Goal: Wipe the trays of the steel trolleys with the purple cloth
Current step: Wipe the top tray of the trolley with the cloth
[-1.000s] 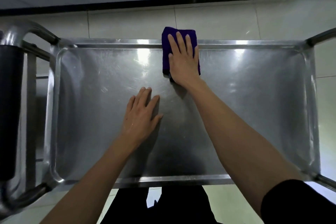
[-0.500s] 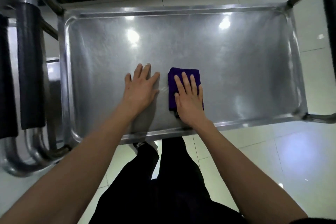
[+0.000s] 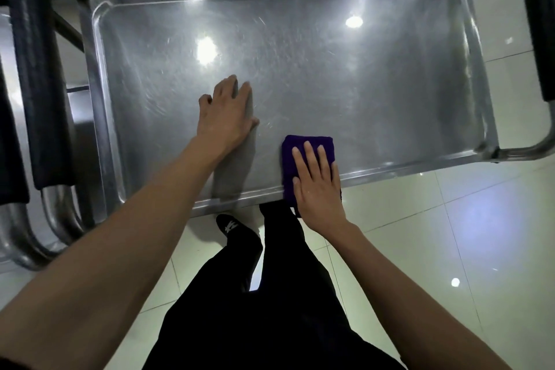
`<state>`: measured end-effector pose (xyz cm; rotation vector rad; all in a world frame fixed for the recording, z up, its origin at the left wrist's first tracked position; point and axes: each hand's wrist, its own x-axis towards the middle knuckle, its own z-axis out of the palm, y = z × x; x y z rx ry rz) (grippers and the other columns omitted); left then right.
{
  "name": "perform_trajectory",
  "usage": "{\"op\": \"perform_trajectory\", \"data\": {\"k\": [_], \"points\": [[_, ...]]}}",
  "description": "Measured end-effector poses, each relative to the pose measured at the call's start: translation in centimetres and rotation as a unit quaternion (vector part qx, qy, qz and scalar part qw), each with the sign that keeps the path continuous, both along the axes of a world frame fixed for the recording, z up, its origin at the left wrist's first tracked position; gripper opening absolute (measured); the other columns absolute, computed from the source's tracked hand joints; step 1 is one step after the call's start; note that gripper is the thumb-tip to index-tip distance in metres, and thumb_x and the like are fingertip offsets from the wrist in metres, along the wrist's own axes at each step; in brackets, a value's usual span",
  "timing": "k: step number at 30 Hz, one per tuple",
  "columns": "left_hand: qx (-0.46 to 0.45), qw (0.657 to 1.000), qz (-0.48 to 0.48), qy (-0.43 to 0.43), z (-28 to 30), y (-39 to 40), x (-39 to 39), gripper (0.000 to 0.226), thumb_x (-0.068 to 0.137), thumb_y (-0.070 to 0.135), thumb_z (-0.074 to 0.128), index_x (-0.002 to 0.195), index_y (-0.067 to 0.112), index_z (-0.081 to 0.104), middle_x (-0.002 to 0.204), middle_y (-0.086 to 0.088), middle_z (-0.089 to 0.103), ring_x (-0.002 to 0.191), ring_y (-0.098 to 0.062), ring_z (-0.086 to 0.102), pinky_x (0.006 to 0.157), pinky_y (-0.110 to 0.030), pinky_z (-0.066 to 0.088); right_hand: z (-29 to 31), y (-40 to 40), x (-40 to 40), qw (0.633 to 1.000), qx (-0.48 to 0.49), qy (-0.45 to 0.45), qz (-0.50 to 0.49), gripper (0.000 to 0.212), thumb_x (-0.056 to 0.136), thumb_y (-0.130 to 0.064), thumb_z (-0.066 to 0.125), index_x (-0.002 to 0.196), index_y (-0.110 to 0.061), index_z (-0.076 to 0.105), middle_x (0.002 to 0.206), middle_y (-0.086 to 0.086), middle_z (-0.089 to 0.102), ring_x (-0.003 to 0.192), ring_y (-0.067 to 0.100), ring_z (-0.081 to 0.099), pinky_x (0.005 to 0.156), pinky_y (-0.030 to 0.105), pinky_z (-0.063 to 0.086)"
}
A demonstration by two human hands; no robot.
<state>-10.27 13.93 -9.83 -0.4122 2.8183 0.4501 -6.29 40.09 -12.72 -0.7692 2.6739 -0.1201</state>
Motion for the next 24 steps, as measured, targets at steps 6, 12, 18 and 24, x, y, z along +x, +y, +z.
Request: {"op": "perform_trajectory", "data": {"k": [6,12,18,24], "points": [[-0.009,1.000,0.011,0.015,0.0,-1.6,0.1,0.056,0.094,0.042,0.061,0.139,0.010,0.049,0.147,-0.012,0.040,0.138,-0.032,0.033,0.108,-0.049,0.036,0.1,-3.4,-3.4,0.999,-0.011,-0.014,0.042,0.062,0.103,-0.034,0.021,0.158,-0.029,-0.008,0.167,0.000,-0.007,0.153,0.026,-0.010,0.121,0.057,0.010],[-0.039,0.999,0.013,0.005,-0.5,-1.9,0.0,0.052,0.094,0.047,0.058,0.138,0.020,0.050,0.149,-0.006,0.041,0.147,-0.034,0.021,0.111,-0.059,0.030,-0.4,-11.1,-12.2,0.998,-0.041,-0.026,0.050,0.063,0.105,-0.033,0.026,0.157,-0.032,-0.010,0.166,-0.002,-0.010,0.152,0.024,-0.015,0.122,0.056,0.001],[-0.032,0.999,0.027,-0.019,-1.2,-2.1,0.0,0.056,0.093,0.051,0.056,0.142,0.024,0.049,0.153,-0.006,0.039,0.148,-0.034,0.022,0.113,-0.060,0.031,-0.4,-18.6,-20.8,0.996,-0.060,-0.020,0.064,0.060,0.105,-0.033,0.025,0.158,-0.030,-0.004,0.167,0.000,-0.008,0.152,0.026,-0.013,0.122,0.055,0.000],[-0.012,0.999,0.043,-0.009,-0.9,-1.9,0.1,0.056,0.092,0.044,0.060,0.143,0.020,0.053,0.155,-0.007,0.040,0.149,-0.036,0.024,0.112,-0.061,0.030,0.0,-26.2,-27.4,0.993,-0.085,-0.009,0.083,0.060,0.104,-0.031,0.027,0.159,-0.027,0.002,0.167,0.001,-0.003,0.153,0.027,-0.010,0.122,0.056,0.000]]}}
